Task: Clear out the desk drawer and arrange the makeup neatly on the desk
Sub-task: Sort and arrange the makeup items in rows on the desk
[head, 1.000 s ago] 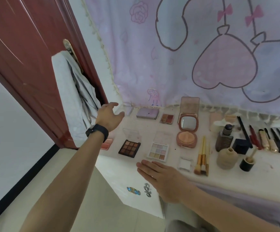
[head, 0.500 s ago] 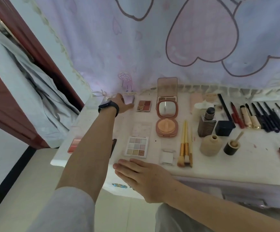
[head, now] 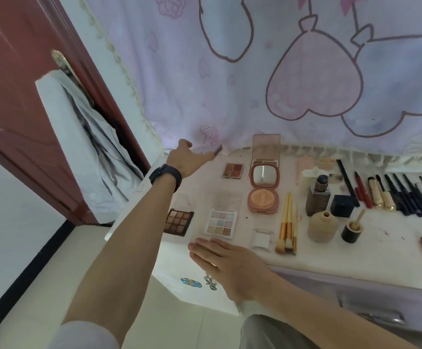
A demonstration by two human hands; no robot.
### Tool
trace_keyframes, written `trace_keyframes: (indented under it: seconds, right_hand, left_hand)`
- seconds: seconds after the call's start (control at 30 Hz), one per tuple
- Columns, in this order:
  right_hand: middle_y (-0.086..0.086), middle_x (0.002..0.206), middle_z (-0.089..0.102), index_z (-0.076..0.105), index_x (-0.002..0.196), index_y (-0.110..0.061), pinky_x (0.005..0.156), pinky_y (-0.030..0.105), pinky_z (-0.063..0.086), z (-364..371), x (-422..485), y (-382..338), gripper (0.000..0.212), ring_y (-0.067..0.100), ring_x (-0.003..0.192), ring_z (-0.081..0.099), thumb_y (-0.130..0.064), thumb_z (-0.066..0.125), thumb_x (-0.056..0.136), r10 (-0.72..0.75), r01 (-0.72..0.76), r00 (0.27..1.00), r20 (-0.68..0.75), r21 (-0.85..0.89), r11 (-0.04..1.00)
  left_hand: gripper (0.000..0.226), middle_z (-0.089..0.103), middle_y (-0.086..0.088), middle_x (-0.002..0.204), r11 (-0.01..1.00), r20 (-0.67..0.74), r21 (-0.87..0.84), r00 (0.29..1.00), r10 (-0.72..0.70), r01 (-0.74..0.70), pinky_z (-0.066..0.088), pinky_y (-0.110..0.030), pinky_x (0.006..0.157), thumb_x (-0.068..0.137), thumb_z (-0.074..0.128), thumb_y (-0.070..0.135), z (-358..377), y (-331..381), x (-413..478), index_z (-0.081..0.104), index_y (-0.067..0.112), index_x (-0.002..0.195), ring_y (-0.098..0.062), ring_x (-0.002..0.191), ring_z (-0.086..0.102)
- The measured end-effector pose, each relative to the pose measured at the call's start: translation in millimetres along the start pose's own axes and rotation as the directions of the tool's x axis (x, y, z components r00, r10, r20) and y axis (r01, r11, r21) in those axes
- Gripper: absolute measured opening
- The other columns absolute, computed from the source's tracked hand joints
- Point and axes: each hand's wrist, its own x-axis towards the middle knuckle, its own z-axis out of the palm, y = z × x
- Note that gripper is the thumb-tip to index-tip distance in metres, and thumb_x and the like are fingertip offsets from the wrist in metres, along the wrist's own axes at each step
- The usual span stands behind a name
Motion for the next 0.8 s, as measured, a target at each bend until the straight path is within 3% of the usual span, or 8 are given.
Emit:
trace_keyframes:
  seconds: [0.17,0.3,0.37,0.43,0.47,0.53,0.63,0.8]
  right_hand:
    - [0.005,0.168,0.015,0.028,0.158,-0.011,0.118,0.030,-0.016,-14.1,-3.0,-0.5,0.063,0.019,0.156,0.004,-0.022,0.050,0.100,0.002,0.002,1.000,-0.029,0.150,0.989]
    - [-0.004,0.150,0.052,0.055,0.143,-0.020,0.120,0.031,0.032,-39.1,-38.0,-13.1,0.041,0.013,0.144,0.041,-0.025,0.048,0.103,0.182,-0.088,0.961,-0.209,0.389,0.917]
    - [-0.014,0.132,0.065,0.067,0.128,-0.029,0.105,0.025,0.047,-55.5,-70.4,-18.3,0.029,0.005,0.126,0.056,-0.033,0.052,0.104,0.507,-0.228,0.827,-0.243,0.680,0.697]
    - [-0.015,0.117,0.073,0.071,0.116,-0.031,0.091,0.020,0.054,-73.9,-103.5,-15.5,0.028,0.006,0.110,0.067,-0.045,0.054,0.099,0.752,-0.179,0.658,-0.045,0.961,0.213]
    - [-0.007,0.113,0.075,0.071,0.115,-0.024,0.086,0.024,0.058,-80.7,-121.8,-12.4,0.033,0.014,0.102,0.072,-0.045,0.053,0.097,0.790,-0.075,0.610,0.053,0.997,-0.009]
    - [0.009,0.112,0.076,0.067,0.120,-0.013,0.076,0.030,0.061,-89.1,-156.7,-3.3,0.043,0.030,0.093,0.075,-0.044,0.045,0.100,0.787,0.065,0.592,0.177,0.962,-0.265]
    - [0.017,0.105,0.076,0.066,0.124,-0.015,0.064,0.029,0.060,-92.9,-195.3,-2.0,0.049,0.034,0.085,0.074,-0.053,0.055,0.094,0.724,0.046,0.606,0.329,0.895,-0.444]
    - [0.020,0.095,0.076,0.077,0.105,-0.012,0.065,0.030,0.061,-76.7,-250.7,-11.4,0.018,0.031,0.078,0.075,-0.010,0.062,0.096,0.825,0.057,0.384,0.415,0.881,-0.469]
  left_hand:
    - [0.080,0.062,0.006,0.117,0.973,-0.085,-0.173,0.987,0.139,-0.153,0.042,-0.016,0.069,0.067,0.074,0.059,-22.8,2.7,-64.4,0.044,0.027,0.134,-0.011,0.099,0.062]
    - [0.077,0.064,0.012,0.108,0.926,-0.095,-0.269,0.964,0.248,-0.265,0.045,-0.009,0.073,0.058,0.072,0.066,-22.7,5.8,-126.8,0.049,0.034,0.124,-0.002,0.095,0.062]
    - [0.070,0.064,0.013,0.108,0.907,-0.068,-0.288,0.951,0.300,-0.307,0.048,-0.013,0.082,0.062,0.076,0.062,-13.5,3.6,-154.6,0.050,0.037,0.122,-0.005,0.100,0.062]
    - [0.063,0.064,0.020,0.104,0.886,-0.024,-0.291,0.929,0.371,-0.361,0.050,-0.021,0.087,0.067,0.079,0.054,1.5,-0.8,-179.9,0.050,0.041,0.121,-0.004,0.101,0.061]
    - [0.061,0.063,0.022,0.103,0.871,-0.005,-0.292,0.912,0.411,-0.394,0.052,-0.024,0.087,0.070,0.080,0.050,13.5,-2.8,-193.3,0.050,0.041,0.122,-0.005,0.101,0.061]
    - [0.063,0.060,0.022,0.109,0.842,0.046,-0.275,0.869,0.493,-0.463,0.054,-0.032,0.089,0.073,0.081,0.044,40.6,-2.3,-216.9,0.049,0.037,0.127,-0.008,0.107,0.060]
    - [0.075,0.057,0.016,0.116,0.806,0.164,-0.249,0.797,0.582,-0.537,0.053,-0.037,0.090,0.066,0.084,0.043,90.5,6.8,-247.1,0.047,0.034,0.130,-0.011,0.109,0.057]
    - [0.088,0.042,0.020,0.129,0.761,0.207,-0.233,0.733,0.648,-0.606,0.040,-0.019,0.097,0.061,0.080,0.060,163.5,23.8,-287.8,0.036,0.043,0.135,-0.005,0.118,0.045]
